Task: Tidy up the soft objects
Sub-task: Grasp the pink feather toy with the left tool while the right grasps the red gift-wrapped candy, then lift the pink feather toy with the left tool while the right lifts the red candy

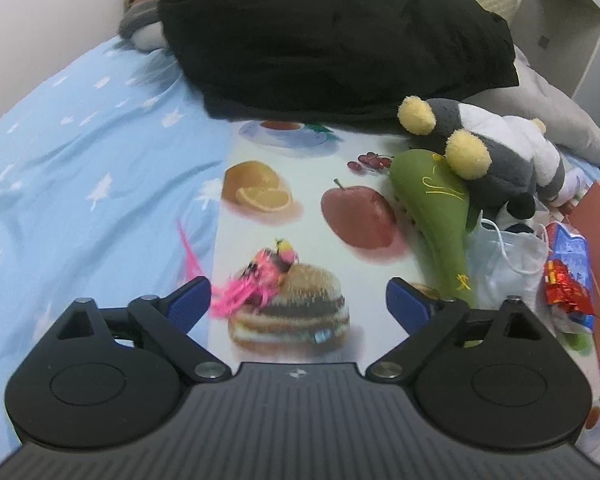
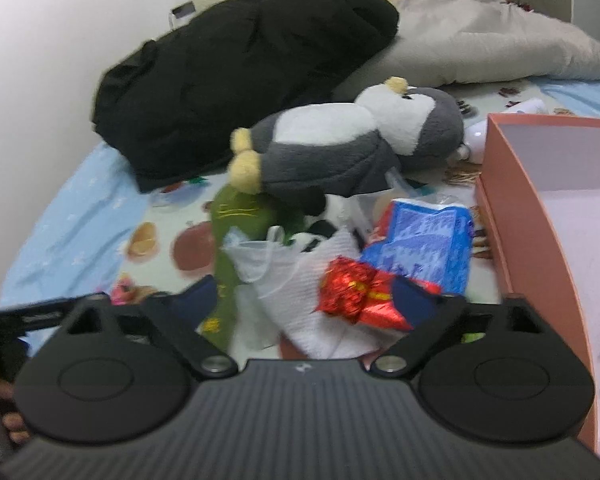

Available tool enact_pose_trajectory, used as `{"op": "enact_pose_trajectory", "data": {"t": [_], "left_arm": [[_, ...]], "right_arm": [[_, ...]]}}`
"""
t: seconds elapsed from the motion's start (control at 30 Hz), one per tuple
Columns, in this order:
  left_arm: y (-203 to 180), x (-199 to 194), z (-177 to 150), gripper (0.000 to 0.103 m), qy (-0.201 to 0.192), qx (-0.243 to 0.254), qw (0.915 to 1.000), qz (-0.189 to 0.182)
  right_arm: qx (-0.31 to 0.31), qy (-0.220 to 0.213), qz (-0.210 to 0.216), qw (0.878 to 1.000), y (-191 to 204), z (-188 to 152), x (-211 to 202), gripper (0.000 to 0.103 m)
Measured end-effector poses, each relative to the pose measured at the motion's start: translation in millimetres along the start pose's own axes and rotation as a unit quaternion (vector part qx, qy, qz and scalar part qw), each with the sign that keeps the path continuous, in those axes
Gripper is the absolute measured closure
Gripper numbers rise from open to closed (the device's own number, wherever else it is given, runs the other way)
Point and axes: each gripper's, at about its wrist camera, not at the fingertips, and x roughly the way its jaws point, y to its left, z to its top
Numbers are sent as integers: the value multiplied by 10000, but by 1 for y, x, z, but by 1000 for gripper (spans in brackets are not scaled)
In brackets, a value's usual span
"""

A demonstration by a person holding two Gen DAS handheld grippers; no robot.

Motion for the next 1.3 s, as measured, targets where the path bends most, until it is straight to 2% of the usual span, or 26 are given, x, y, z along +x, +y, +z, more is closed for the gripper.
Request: {"op": "enact_pose_trajectory", "data": {"t": [0.2,0.3,0.5,0.57,0.63,0.67,0.93,1.3], "left_arm": [[-1,34,6,26,105,310,9995,30],[5,51,6,35,221,252,9994,5],[16,70,2,55,261,233,9992,183],[18,70,3,65,193,257,9993,171],[19,69,4,65,148,206,9996,97],[19,68,5,66,126,173,9997,68],[16,49,6,66,-25,-13,10000,-53],[-5,-8,-8,66,-126,-141,9996,-198]], "right_arm": [[118,200,-201,9995,-9,-2,33,37],[129,291,-284,9991,-12,-5,46,39],[20,446,-441,9980,-12,-11,65,40],[0,493,-447,9978,-11,-12,68,43],[30,569,-392,9976,-12,-13,71,56],[60,595,-373,9975,-12,-13,72,58],[-22,479,-265,9985,-5,-11,57,60],[-227,225,-210,9993,1,-21,15,60]]}}
